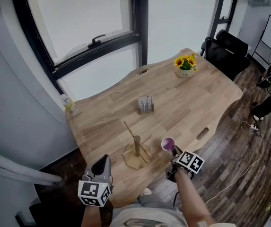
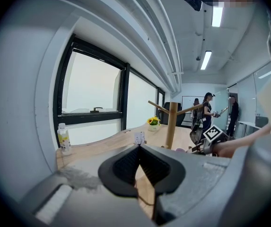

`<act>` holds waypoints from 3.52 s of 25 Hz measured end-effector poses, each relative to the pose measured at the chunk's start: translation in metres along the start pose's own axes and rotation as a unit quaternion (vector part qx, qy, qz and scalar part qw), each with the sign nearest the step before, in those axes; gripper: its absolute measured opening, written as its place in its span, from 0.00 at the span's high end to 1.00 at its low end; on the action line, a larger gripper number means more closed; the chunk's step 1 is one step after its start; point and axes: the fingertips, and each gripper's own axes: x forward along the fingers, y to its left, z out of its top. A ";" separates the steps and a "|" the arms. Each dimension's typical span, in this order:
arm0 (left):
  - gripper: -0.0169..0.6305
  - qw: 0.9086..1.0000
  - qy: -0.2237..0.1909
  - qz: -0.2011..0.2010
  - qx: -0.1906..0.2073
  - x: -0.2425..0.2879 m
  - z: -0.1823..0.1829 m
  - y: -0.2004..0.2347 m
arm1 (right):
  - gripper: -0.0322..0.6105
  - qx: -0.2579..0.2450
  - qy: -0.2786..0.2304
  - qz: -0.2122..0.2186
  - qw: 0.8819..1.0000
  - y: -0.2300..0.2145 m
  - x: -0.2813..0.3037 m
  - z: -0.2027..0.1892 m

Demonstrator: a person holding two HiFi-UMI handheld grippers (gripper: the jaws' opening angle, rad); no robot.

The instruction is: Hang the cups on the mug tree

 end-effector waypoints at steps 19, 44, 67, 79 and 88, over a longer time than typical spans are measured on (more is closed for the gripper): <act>0.97 1.000 -0.020 0.004 -0.006 -0.012 0.013 0.008 | 0.92 -0.269 -0.130 0.026 0.954 0.100 -0.055 0.066; 0.97 1.000 -0.017 0.002 -0.004 -0.022 0.005 0.003 | 0.92 -0.516 -0.223 0.015 0.827 0.172 -0.090 0.057; 0.97 1.000 -0.015 0.011 -0.008 -0.023 0.002 0.010 | 0.92 -0.595 -0.211 0.021 0.775 0.194 -0.069 0.034; 0.97 1.000 -0.015 0.009 -0.008 -0.021 0.001 0.010 | 0.92 -0.640 -0.218 0.036 0.736 0.201 -0.077 0.013; 0.97 1.000 -0.013 0.007 -0.006 -0.021 0.000 0.008 | 0.92 -0.671 -0.215 0.039 0.708 0.202 -0.079 -0.001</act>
